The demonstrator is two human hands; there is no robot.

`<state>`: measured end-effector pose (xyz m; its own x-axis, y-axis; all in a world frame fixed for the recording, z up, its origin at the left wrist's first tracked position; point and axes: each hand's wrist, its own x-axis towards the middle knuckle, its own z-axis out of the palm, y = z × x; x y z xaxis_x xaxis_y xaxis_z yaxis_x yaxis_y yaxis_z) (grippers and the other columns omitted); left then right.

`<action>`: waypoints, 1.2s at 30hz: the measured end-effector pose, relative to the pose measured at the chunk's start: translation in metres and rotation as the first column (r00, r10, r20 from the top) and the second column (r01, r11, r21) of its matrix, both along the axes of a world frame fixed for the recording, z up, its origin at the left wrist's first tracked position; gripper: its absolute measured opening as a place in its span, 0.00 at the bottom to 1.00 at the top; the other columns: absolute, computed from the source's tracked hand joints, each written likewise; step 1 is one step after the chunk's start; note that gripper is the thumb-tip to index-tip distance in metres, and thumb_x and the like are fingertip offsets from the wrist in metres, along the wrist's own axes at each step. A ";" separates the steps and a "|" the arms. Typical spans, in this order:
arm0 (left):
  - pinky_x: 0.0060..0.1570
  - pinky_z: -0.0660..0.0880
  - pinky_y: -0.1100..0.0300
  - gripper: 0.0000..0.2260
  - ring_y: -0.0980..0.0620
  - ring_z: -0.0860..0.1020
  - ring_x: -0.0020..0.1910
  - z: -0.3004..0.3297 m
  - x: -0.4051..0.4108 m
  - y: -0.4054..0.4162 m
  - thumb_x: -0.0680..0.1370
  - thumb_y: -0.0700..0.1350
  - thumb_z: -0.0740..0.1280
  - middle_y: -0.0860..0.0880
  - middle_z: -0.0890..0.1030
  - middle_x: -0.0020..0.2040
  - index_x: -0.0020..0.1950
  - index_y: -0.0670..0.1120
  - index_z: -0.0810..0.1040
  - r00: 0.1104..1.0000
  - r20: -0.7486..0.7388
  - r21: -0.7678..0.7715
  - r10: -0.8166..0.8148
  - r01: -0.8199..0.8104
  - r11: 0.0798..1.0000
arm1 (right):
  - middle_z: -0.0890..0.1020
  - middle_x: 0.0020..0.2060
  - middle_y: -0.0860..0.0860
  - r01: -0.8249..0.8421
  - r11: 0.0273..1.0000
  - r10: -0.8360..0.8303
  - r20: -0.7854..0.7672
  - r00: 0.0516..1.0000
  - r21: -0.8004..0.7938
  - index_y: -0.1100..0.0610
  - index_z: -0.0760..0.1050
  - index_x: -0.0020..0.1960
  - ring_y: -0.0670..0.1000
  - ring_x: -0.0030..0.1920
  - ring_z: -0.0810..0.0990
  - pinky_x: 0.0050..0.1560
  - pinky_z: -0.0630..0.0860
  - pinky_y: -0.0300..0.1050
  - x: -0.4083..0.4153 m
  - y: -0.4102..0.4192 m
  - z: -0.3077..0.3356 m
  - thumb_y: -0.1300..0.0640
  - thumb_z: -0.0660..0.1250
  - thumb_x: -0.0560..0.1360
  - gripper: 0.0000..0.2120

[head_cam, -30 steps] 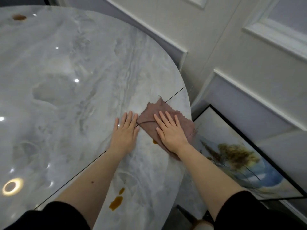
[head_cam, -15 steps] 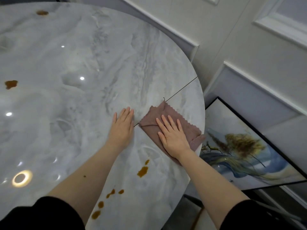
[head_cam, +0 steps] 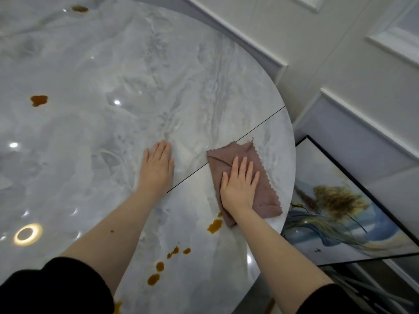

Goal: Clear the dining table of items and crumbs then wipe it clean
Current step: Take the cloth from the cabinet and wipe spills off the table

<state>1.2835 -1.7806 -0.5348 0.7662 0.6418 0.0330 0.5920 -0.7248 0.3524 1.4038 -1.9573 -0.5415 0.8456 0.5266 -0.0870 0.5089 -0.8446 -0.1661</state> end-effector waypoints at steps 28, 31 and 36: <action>0.72 0.50 0.49 0.28 0.42 0.62 0.74 -0.018 -0.038 0.007 0.77 0.51 0.43 0.41 0.64 0.74 0.72 0.39 0.65 0.975 0.068 -0.045 -0.213 0.216 0.975 | 0.52 0.76 0.45 -0.690 0.724 0.690 0.015 0.724 -0.027 0.46 0.48 0.76 0.47 0.77 0.46 0.75 0.38 0.46 0.012 -0.004 0.005 0.44 0.39 0.80 0.25; 0.73 0.47 0.52 0.30 0.45 0.60 0.75 -0.012 -0.064 -0.003 0.76 0.54 0.41 0.44 0.62 0.75 0.73 0.41 0.63 0.979 0.070 -0.043 -0.189 0.192 0.980 | 0.51 0.76 0.45 -0.635 0.772 0.636 0.018 0.772 -0.021 0.47 0.47 0.77 0.47 0.77 0.46 0.75 0.39 0.47 -0.013 -0.019 0.005 0.44 0.39 0.80 0.26; 0.74 0.43 0.56 0.32 0.52 0.51 0.76 -0.013 -0.115 -0.013 0.77 0.59 0.38 0.48 0.55 0.77 0.76 0.45 0.56 0.974 -0.008 -0.019 -0.227 0.227 0.974 | 0.51 0.77 0.48 -0.529 0.849 0.529 0.038 0.848 -0.016 0.50 0.45 0.77 0.48 0.77 0.46 0.75 0.40 0.48 -0.061 -0.031 -0.001 0.45 0.37 0.79 0.27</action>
<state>1.1681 -1.7938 -0.5476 0.8922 0.4514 0.0147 0.4163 -0.8345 0.3609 1.3426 -1.9883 -0.5422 0.4420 0.8948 -0.0632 0.8848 -0.4465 -0.1332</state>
